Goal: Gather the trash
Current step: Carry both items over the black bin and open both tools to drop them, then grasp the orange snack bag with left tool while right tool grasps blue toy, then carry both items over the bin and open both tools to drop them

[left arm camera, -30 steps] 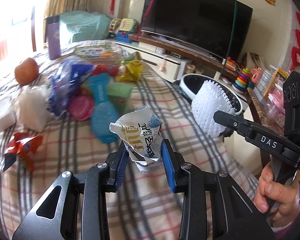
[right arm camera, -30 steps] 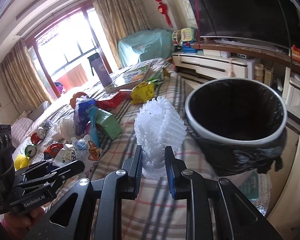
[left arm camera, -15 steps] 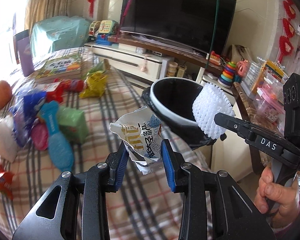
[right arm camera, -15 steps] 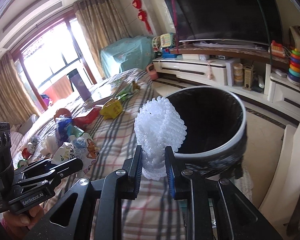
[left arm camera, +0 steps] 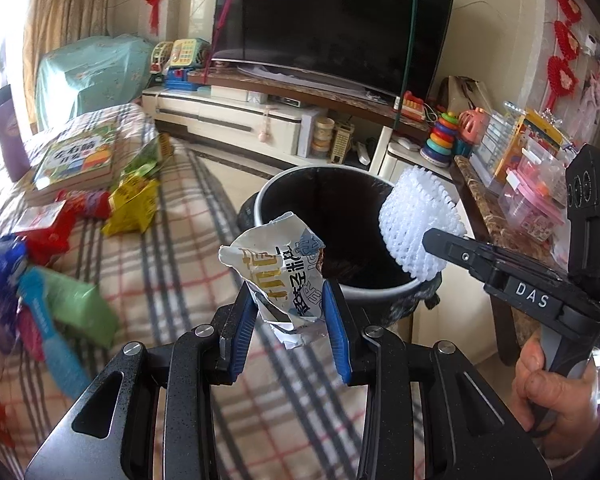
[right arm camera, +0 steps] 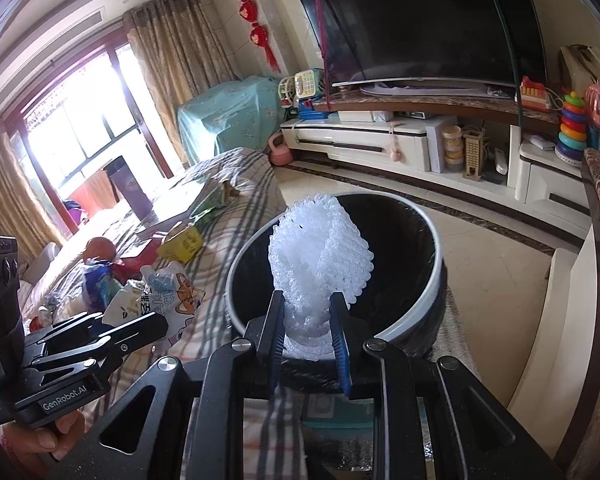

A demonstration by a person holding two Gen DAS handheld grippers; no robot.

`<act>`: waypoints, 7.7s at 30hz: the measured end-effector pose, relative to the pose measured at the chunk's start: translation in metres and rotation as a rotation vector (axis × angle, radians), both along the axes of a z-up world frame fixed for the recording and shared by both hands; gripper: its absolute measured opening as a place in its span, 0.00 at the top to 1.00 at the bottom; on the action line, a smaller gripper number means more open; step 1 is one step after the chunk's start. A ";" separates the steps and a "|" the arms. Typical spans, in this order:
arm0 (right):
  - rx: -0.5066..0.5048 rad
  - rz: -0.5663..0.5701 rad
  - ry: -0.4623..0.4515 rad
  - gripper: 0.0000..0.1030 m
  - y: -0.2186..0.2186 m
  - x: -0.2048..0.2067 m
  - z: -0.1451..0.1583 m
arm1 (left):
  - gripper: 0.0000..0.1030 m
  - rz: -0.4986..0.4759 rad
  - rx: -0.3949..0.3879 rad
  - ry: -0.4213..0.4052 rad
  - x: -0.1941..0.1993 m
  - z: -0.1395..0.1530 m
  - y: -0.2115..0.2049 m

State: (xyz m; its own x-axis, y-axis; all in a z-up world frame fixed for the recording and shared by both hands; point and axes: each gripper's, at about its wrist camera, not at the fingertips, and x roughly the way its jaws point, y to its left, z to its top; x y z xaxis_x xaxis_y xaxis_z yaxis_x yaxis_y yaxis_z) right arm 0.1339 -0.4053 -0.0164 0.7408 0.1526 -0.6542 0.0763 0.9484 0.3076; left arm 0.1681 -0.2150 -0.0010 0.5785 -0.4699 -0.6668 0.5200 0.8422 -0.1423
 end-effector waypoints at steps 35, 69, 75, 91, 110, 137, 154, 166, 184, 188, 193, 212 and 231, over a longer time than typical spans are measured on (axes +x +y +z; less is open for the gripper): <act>0.012 -0.028 0.041 0.25 -0.024 0.027 -0.012 | 0.31 0.013 0.020 0.064 0.038 -0.017 -0.023; 0.054 0.218 0.051 0.11 0.125 0.001 -0.017 | 0.28 0.340 -0.052 0.056 -0.050 -0.030 0.162; 0.050 0.266 0.052 0.11 0.148 0.001 -0.019 | 0.28 0.399 -0.053 0.054 -0.064 -0.036 0.186; 0.038 0.390 0.061 0.13 0.207 0.016 -0.031 | 0.28 0.590 -0.046 0.082 -0.079 -0.046 0.250; 0.039 0.486 0.148 0.84 0.256 0.065 -0.057 | 0.57 0.660 -0.015 0.115 -0.028 -0.065 0.272; 0.066 0.297 0.107 0.86 0.146 0.009 -0.037 | 0.86 0.340 -0.039 0.089 -0.034 -0.040 0.169; 0.073 0.138 0.064 0.86 0.072 -0.003 -0.027 | 0.86 0.175 -0.026 0.082 -0.020 -0.028 0.090; 0.078 0.080 0.057 0.86 0.035 -0.003 -0.025 | 0.86 0.111 -0.015 0.071 -0.010 -0.021 0.053; 0.051 0.025 0.051 0.86 0.001 0.017 -0.018 | 0.86 0.027 -0.014 0.048 0.011 -0.008 0.001; 0.048 0.013 0.059 0.86 -0.009 0.025 -0.019 | 0.86 0.012 -0.016 0.046 0.017 -0.006 -0.012; 0.040 0.008 0.063 0.86 -0.017 0.031 -0.019 | 0.86 0.006 -0.010 0.057 0.028 -0.007 -0.024; 0.015 0.006 0.098 0.86 -0.033 0.049 -0.030 | 0.86 -0.047 0.019 0.090 0.053 -0.017 -0.057; 0.046 -0.030 0.095 0.53 -0.041 0.047 -0.029 | 0.33 0.001 0.040 0.082 0.051 -0.023 -0.045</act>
